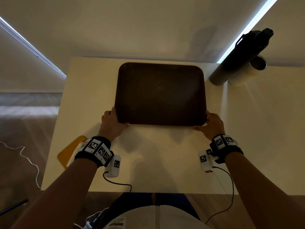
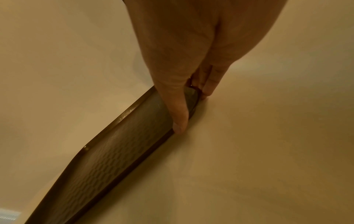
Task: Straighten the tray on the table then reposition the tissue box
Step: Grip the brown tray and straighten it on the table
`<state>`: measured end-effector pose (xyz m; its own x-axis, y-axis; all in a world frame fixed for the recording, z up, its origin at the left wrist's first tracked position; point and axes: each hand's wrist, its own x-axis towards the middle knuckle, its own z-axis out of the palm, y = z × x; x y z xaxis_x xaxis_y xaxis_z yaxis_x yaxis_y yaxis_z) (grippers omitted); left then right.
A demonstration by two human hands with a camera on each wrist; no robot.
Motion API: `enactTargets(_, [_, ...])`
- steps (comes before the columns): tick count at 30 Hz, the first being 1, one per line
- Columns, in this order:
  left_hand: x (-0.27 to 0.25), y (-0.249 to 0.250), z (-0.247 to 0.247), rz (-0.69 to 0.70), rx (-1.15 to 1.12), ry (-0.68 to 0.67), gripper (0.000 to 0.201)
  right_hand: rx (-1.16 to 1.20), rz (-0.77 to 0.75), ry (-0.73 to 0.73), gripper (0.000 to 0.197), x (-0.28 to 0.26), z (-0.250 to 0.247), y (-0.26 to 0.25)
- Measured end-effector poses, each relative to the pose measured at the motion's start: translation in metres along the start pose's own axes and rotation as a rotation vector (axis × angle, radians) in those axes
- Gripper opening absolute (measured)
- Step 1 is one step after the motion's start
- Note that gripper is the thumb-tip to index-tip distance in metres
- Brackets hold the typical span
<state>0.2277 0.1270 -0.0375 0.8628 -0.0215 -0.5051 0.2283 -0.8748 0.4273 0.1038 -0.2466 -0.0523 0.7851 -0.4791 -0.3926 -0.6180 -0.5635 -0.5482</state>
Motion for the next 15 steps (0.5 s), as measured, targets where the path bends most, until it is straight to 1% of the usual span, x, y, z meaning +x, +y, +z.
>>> enactTargets(9, [0.0026, -0.0023, 0.0028, 0.011, 0.014, 0.011, 0.087, -0.004, -0.022, 0.013, 0.087, -0.0009, 0.0019, 0.0017])
enactTargets(15, [0.0049, -0.0041, 0.0046, 0.007, 0.012, 0.012, 0.091, -0.016, -0.025, 0.017, 0.088, -0.0009, 0.0021, 0.0019])
